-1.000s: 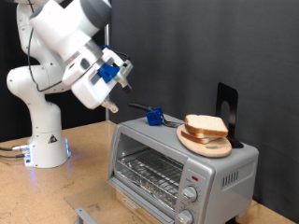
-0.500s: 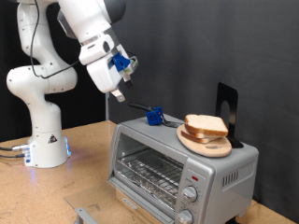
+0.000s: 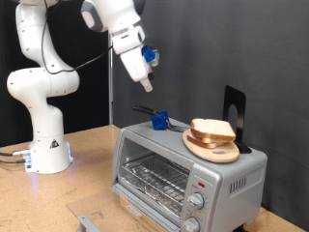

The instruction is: Make a piece of toast with the oven

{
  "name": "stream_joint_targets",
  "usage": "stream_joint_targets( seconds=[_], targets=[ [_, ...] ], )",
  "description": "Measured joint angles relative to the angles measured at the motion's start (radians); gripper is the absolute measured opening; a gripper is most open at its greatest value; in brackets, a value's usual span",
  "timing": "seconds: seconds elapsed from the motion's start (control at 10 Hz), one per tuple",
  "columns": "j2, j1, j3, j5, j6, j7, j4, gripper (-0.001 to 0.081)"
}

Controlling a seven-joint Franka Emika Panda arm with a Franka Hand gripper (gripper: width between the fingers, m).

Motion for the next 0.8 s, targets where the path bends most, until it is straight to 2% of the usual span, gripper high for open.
stream_joint_targets(
  seconds=[0.2, 0.4, 0.6, 0.8],
  targets=[
    [-0.039, -0.015, 0.060, -0.038, 0.096, 0.104, -0.032, 0.0808],
    [-0.065, -0.014, 0.059, -0.015, 0.101, 0.105, -0.058, 0.0808],
    [-0.065, -0.014, 0.067, -0.008, 0.123, 0.116, -0.062, 0.0808],
    [-0.100, -0.015, 0.117, 0.005, 0.202, 0.217, -0.096, 0.0808]
  ],
)
